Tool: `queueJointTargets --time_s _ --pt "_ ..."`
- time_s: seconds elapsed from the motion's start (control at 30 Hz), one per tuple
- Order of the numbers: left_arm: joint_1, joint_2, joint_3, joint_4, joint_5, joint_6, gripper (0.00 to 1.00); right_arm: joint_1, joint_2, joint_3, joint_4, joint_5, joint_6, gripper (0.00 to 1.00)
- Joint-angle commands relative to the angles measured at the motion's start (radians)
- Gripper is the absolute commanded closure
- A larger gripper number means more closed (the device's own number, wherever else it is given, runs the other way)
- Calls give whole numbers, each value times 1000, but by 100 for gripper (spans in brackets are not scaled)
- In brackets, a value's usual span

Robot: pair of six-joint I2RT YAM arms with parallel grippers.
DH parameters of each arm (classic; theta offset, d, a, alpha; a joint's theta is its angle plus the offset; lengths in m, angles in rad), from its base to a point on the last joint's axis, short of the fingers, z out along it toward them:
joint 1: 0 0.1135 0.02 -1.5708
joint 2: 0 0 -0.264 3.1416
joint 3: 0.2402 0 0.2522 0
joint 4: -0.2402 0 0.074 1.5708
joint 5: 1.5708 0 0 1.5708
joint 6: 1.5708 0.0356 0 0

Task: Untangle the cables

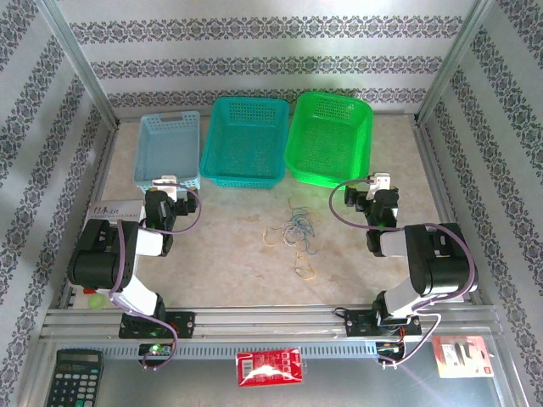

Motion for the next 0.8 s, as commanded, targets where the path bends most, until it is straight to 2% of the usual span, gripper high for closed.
queueJointTargets --time_s 0.0,0.47,0.57,0.67,0.77 --pt "9 -4 9 9 17 12 0 -2 -8 19 28 -21 10 2" --pt "7 -4 8 8 12 10 0 -11 -9 15 32 -38 16 2" --pt "7 -12 -1 20 14 12 0 -13 -49 -3 50 -40 20 2" --pt "9 -54 11 -33 -1 3 0 -7 -155 -29 -20 -50 4 2" --pt "7 -89 43 -125 -9 4 0 0 -280 17 -223 -37 34 2"
